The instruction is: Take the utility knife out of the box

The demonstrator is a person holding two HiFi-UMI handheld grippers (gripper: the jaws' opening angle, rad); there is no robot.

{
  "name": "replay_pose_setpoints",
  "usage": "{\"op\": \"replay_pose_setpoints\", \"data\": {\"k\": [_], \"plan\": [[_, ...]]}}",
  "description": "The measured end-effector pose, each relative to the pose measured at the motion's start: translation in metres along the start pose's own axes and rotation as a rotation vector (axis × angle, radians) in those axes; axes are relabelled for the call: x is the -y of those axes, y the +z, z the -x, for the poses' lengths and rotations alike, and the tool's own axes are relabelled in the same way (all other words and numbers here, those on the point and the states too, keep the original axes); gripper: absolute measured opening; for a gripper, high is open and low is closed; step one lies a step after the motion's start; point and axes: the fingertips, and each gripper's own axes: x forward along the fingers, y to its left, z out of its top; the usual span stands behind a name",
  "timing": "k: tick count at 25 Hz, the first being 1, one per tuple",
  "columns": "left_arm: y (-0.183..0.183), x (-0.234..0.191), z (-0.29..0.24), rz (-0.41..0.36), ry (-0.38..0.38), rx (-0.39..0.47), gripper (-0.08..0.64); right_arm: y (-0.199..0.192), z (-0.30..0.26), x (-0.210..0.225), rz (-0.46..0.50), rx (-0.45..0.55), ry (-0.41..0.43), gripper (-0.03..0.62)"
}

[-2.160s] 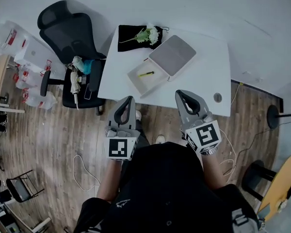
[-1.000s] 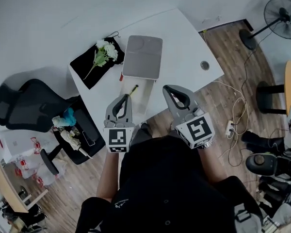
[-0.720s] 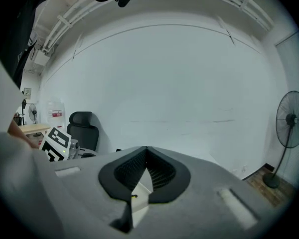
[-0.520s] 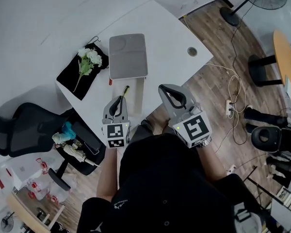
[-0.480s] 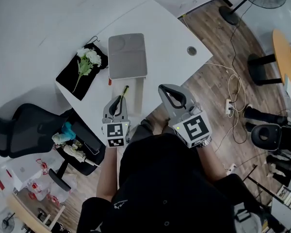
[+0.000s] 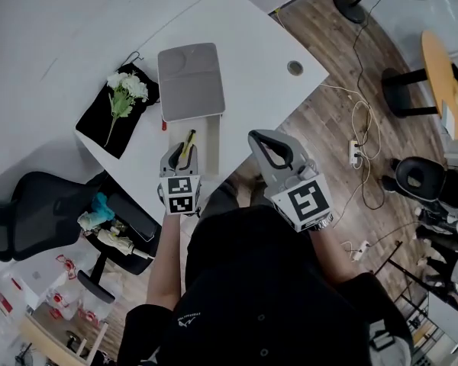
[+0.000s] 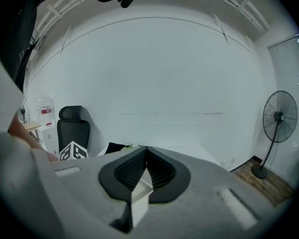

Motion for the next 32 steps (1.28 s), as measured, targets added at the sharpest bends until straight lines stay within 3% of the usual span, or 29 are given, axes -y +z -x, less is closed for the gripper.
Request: {"op": "replay_pose_setpoints", "data": {"k": [10, 14, 20, 24, 28, 32], "plan": [[-0.025, -0.009, -0.042, -0.045, -0.001, -0.135, 0.098, -0.013, -0.004, 0.015, -0.035, -0.042, -0.064, 0.005], [-0.039, -0.01, -0.062, -0.062, -0.016, -0.237, 0.105, -0.016, -0.007, 0.021, -0.043, -0.061, -0.086, 0.005], [-0.053, -0.019, -0.087, -0.15, 0.041, -0.371, 0.11, -0.026, -0.011, 0.032, -0.062, -0.086, -0.122, 0.005], [-0.053, -0.015, -0.097, -0.208, 0.04, -0.408, 0.11, -0.029, -0.008, 0.039, -0.071, -0.09, -0.141, 0.005], [-0.06, -0.013, -0.101, -0.201, 0.039, -0.472, 0.11, -0.031, -0.005, 0.047, -0.082, -0.092, -0.162, 0.005], [-0.072, -0.016, -0.103, -0.141, 0.082, -0.552, 0.112, -0.035, -0.005, 0.051, -0.089, -0.096, -0.172, 0.005]]}}
